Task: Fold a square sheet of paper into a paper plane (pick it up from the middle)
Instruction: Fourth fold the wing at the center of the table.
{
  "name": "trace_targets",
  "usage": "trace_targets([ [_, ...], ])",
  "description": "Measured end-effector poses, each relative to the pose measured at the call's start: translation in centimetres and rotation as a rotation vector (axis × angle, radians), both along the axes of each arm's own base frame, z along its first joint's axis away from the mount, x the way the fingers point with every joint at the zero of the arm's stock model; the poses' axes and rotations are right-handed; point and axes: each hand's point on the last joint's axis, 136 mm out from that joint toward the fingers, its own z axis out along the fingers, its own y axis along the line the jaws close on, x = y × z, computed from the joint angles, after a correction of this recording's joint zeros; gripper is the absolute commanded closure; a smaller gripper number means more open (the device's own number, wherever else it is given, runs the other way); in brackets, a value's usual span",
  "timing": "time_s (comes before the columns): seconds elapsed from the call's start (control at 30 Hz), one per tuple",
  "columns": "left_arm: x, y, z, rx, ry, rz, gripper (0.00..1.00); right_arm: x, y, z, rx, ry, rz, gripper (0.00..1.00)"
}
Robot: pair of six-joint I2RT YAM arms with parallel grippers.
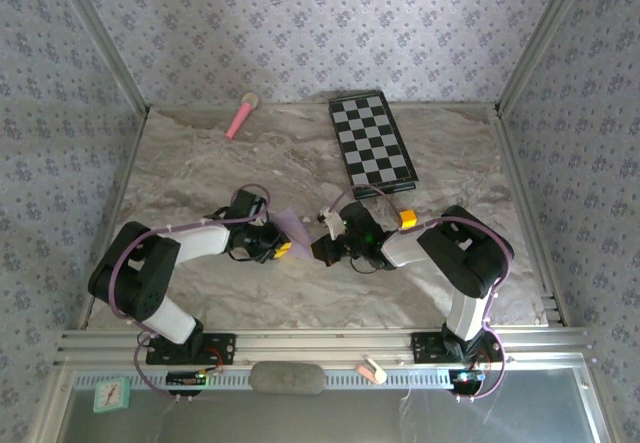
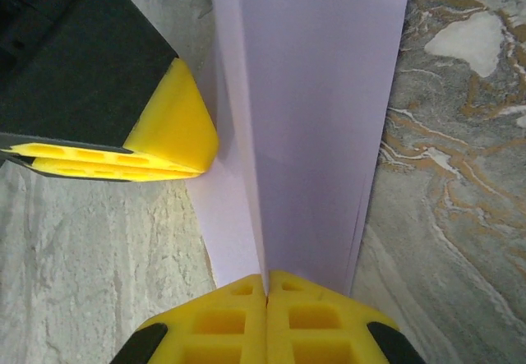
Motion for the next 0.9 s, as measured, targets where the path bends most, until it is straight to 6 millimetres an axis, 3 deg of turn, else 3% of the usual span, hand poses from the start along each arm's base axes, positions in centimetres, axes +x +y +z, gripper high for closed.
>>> trace_targets([
  [0.27,0.5,0.1,1.3,0.005,-0.061,-0.012,0.77,-0.1,0.2,-0.2,0.019,0.097,-0.046,0.95],
  [0.73,0.3,-0.1,0.7,0.013,-0.052,-0.027,0.75,-0.3,0.1,-0.5,0.026,0.209,-0.1,0.94],
  [0.9,1.0,-0.8,1.4,-0.011,-0.102,-0.04,0.7,-0.4,0.0,-0.5,0.032,0.265,-0.134,0.94],
])
